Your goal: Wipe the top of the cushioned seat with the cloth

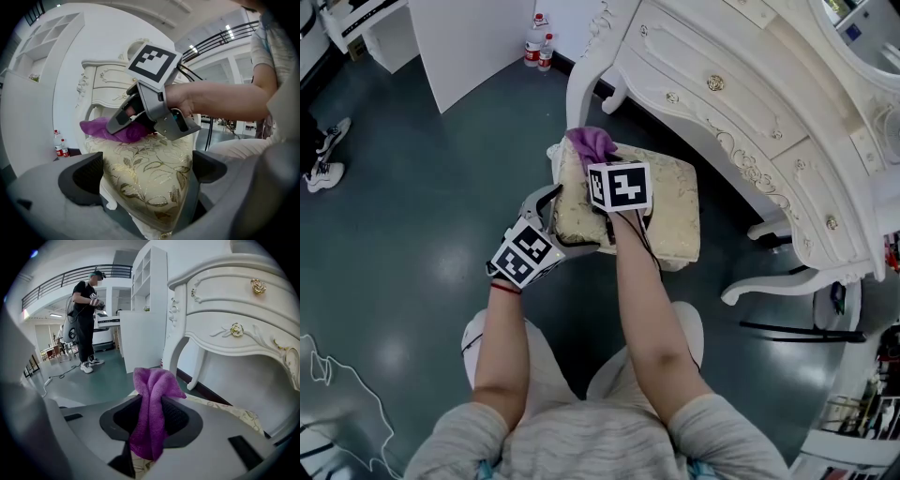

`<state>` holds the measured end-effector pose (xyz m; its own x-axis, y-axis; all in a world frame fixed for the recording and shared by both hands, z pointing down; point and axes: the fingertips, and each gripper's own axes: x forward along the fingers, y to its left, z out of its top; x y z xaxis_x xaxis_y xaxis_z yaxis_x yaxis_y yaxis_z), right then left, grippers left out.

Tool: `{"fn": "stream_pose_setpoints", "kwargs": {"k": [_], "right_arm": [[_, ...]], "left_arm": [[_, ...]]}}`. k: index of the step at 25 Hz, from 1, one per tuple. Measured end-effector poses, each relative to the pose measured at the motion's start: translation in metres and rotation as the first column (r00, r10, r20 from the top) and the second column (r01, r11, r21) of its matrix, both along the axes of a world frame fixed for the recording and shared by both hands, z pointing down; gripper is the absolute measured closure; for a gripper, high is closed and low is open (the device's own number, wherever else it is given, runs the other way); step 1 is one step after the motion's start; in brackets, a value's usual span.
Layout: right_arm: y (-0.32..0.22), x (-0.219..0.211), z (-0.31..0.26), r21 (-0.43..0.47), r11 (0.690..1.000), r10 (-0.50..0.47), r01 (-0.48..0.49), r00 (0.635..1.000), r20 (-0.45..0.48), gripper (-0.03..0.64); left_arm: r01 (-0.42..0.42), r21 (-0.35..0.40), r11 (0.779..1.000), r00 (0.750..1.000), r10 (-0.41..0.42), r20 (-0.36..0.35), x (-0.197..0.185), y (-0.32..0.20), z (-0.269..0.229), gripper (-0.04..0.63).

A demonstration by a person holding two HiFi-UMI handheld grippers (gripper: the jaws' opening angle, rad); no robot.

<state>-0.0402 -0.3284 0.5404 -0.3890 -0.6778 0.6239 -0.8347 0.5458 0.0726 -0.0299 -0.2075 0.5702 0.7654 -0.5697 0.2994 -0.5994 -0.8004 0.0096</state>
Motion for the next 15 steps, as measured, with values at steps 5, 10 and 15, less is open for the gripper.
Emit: {"fn": "stream_pose_setpoints", "kwargs": {"k": [5,10,15], "right_arm": [[0.011,-0.021,-0.004,-0.012,0.999,-0.034,0.035,0.997,0.065,0.494],[0.036,-0.036,-0.021,0.0,0.998,-0.059,0.06,0.985,0.16,0.494],[0.053,-0.037,-0.019,0.002,0.998,-0.066,0.067,0.985,0.158,0.494]], "left_arm": [[-0.004,0.002,1.0,1.0,0.004,0.002,-0.001,0.001,0.001,0.006],[-0.015,0.006,1.0,1.0,0.015,-0.006,-0.003,0.002,0.001,0.006],[-0.016,0.006,1.0,1.0,0.016,-0.017,-0.003,0.002,0.0,0.008]]}}
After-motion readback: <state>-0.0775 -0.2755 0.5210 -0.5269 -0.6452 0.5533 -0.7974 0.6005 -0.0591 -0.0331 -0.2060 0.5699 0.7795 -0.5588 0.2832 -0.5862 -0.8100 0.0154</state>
